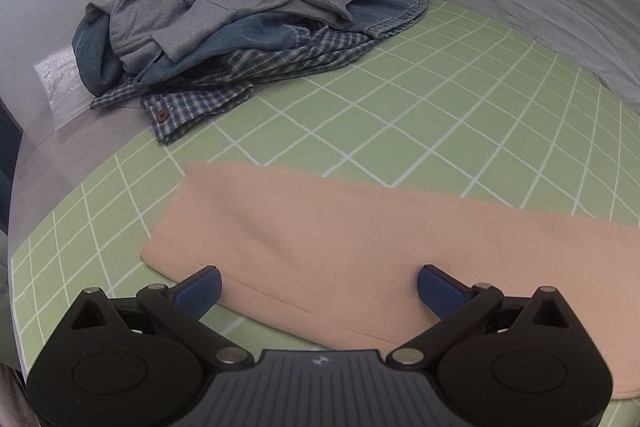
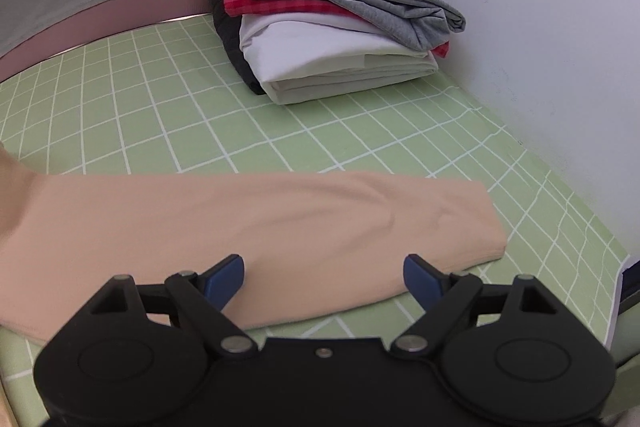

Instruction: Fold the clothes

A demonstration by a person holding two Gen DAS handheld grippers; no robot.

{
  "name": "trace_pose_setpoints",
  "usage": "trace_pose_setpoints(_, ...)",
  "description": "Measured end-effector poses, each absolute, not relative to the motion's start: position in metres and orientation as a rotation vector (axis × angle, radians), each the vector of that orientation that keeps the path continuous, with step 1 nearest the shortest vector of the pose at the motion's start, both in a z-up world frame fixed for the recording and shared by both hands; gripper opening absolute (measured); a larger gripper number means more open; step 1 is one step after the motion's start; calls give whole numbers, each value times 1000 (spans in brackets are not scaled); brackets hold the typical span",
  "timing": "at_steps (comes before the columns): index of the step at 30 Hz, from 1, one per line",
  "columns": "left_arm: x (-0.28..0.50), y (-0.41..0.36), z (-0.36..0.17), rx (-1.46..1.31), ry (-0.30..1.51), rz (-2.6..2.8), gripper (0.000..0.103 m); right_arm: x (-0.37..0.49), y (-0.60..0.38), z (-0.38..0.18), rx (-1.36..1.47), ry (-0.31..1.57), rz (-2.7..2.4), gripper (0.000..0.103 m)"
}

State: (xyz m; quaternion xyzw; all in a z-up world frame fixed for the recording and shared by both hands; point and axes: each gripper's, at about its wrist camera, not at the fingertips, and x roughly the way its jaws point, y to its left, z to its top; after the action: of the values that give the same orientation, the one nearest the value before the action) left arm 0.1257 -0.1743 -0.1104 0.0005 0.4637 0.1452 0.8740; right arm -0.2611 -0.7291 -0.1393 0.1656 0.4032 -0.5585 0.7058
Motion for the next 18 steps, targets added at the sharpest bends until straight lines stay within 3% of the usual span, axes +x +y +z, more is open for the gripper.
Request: trace_pose_setpoints(18, 135, -108, -109, 55, 937, 518, 103, -275, -742, -145, 434, 918, -1293, 87)
